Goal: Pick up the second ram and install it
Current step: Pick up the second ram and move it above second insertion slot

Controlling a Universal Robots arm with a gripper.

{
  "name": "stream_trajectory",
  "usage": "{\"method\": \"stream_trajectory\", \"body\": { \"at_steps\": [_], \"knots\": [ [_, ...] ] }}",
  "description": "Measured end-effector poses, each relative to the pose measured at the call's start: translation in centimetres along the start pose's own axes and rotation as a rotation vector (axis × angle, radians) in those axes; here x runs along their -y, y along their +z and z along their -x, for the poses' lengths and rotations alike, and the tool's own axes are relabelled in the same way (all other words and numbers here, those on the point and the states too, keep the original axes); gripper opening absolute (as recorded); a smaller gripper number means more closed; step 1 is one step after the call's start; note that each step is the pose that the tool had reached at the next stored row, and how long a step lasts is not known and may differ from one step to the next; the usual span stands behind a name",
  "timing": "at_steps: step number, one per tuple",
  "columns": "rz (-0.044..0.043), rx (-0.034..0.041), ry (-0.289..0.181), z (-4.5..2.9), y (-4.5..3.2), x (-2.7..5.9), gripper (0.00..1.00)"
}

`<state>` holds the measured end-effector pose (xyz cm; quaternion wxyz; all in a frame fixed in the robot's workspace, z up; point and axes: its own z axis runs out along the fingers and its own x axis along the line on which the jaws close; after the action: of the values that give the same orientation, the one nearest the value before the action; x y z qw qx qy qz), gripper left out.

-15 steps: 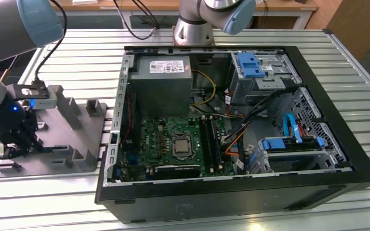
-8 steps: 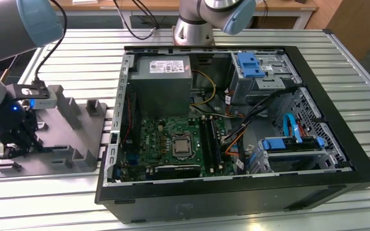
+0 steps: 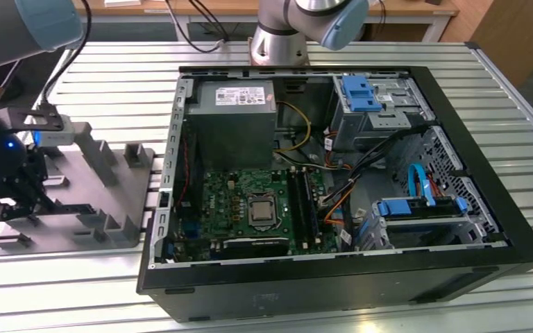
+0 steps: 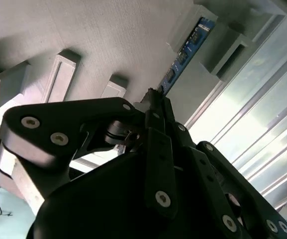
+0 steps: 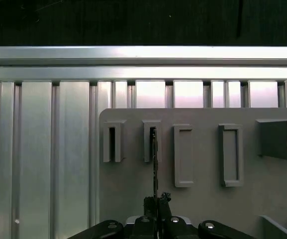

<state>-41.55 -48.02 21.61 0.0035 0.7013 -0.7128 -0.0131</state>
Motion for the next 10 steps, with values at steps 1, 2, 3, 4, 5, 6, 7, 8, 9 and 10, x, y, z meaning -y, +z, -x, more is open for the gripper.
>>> {"method": "stream_trajectory", "body": {
  "at_steps": [1, 2, 3, 4, 5, 6, 7, 8, 9, 10],
  "knots": [
    [0.0000, 0.0004, 0.000, 0.00, -0.28, 0.00, 0.14],
    [0.0000, 0.0008, 0.000, 0.01, -0.50, -0.01, 0.14],
    [0.0001, 0.0013, 0.000, 0.01, -0.71, -0.02, 0.14],
    [0.0000, 0.0020, 0.000, 0.01, -0.90, -0.02, 0.14],
    [0.0001, 0.0027, 0.000, 0.01, -1.06, -0.02, 0.14],
    [0.0000, 0.0035, 0.000, 0.01, -1.20, -0.02, 0.14],
    [0.0000, 0.0042, 0.000, 0.02, -1.34, -0.03, 0.14],
    [0.0000, 0.0048, 0.000, 0.02, -1.48, -0.03, 0.14],
    [0.0000, 0.0054, 0.000, 0.02, -1.64, -0.04, 0.14],
    [0.0001, 0.0059, 0.000, 0.02, -1.78, -0.04, 0.14]
  ]
}}
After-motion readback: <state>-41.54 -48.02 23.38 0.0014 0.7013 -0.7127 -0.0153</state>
